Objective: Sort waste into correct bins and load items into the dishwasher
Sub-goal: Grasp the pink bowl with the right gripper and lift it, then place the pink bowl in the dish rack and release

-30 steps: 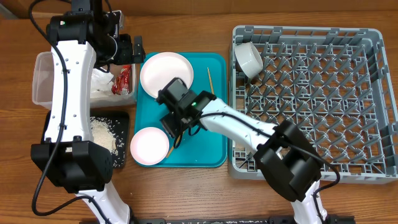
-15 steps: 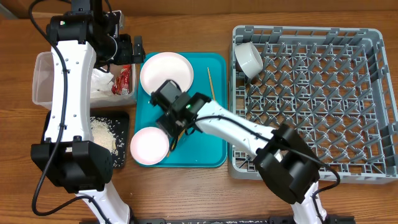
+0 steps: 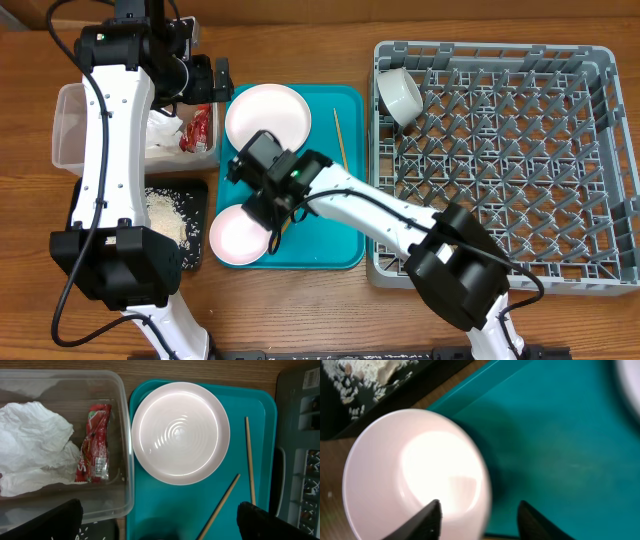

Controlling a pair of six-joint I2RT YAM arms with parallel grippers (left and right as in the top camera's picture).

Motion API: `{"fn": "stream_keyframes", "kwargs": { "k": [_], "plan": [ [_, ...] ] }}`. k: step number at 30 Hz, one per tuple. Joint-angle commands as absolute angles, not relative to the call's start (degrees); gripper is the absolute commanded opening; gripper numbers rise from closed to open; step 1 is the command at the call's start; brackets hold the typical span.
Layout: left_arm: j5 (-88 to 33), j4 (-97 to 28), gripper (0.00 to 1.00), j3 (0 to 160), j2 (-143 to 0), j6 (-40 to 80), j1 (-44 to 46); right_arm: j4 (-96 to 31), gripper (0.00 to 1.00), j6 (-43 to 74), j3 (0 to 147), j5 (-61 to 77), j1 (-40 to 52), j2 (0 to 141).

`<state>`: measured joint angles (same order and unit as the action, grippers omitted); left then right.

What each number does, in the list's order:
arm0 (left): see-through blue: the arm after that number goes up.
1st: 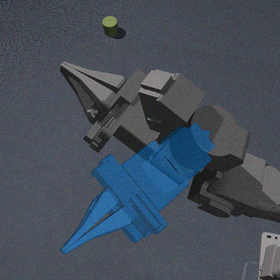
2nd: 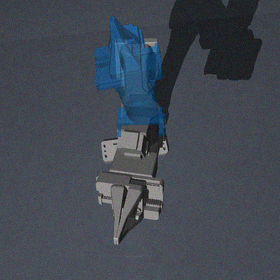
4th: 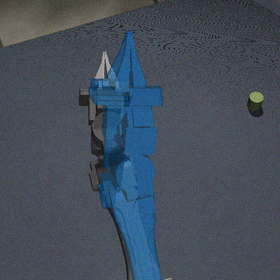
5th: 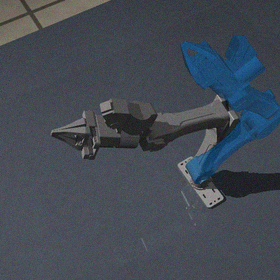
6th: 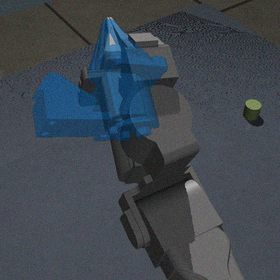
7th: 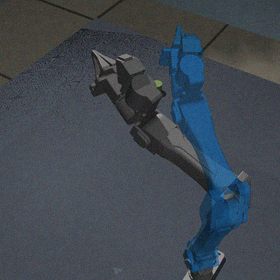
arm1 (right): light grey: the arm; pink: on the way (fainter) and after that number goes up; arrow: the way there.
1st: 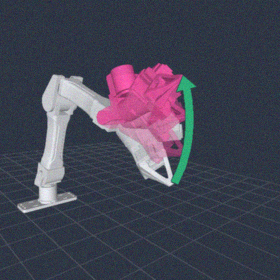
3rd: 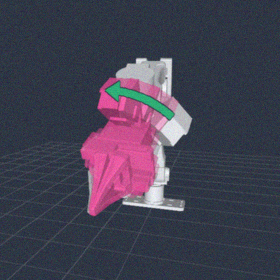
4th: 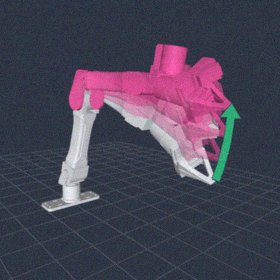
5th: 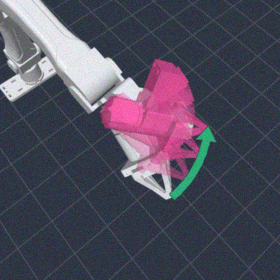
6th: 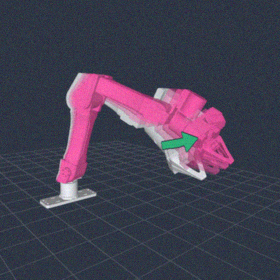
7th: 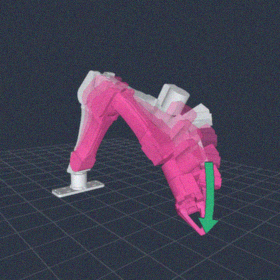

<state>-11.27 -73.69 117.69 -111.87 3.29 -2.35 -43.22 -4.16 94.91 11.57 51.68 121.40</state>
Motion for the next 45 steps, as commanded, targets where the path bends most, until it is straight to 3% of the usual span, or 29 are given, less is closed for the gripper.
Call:
{"fn": "stream_keyframes", "kwargs": {
  "k": [1,5,9,11,13,20,25,30,32,36,40,45],
  "plan": [
    [-11.0,-73.5,1.0,118.0,-111.3,3.9,-2.3,-43.2,0.45,-5.8,94.8,12.1,52.0,123.2],
    [-11.0,-73.5,1.0,118.0,-111.3,3.9,-2.3,-42.1,0.45,-5.6,94.8,11.6,52.0,125.2],
    [-11.0,-73.5,1.0,118.0,-111.3,3.9,-2.3,-40.8,0.31,-3.0,94.8,10.2,50.9,125.3],
    [-11.0,-73.5,1.0,118.0,-111.3,3.9,-2.3,-40.8,0.21,-2.9,95.0,10.1,50.3,125.3],
    [-11.0,-73.5,1.0,118.0,-111.3,3.9,-2.3,-42.3,0.04,-2.9,96.4,9.9,49.5,125.3],
    [-11.0,-73.5,1.0,118.0,-111.3,3.9,-2.3,-54.7,0.04,-1.6,105.6,9.4,43.7,122.5],
    [-11.0,-73.5,1.0,118.0,-111.3,3.9,-2.3,-67.9,0.04,6.2,114.9,-5.7,36.4,115.5],
    [-11.0,-73.5,1.0,118.0,-111.3,3.9,-2.3,-75.1,0.04,16.9,115.1,-25.4,31.4,109.7],
    [-11.0,-73.5,1.0,118.0,-111.3,3.9,-2.3,-78.5,0.04,22.4,115.1,-33.6,29.7,108.9],
    [-11.0,-73.5,1.0,118.0,-111.3,3.9,-2.3,-84.6,0.04,43.9,112.8,-51.7,28.8,109.3],
    [-11.0,-73.5,1.0,118.0,-111.3,3.9,-2.3,-87.5,0.04,64.5,101.8,-70.4,30.8,109.3],
    [-11.0,-73.5,1.0,118.0,-111.3,3.9,-2.3,-86.8,0.04,75.9,89.1,-77.1,33.0,109.3]
  ]
}}
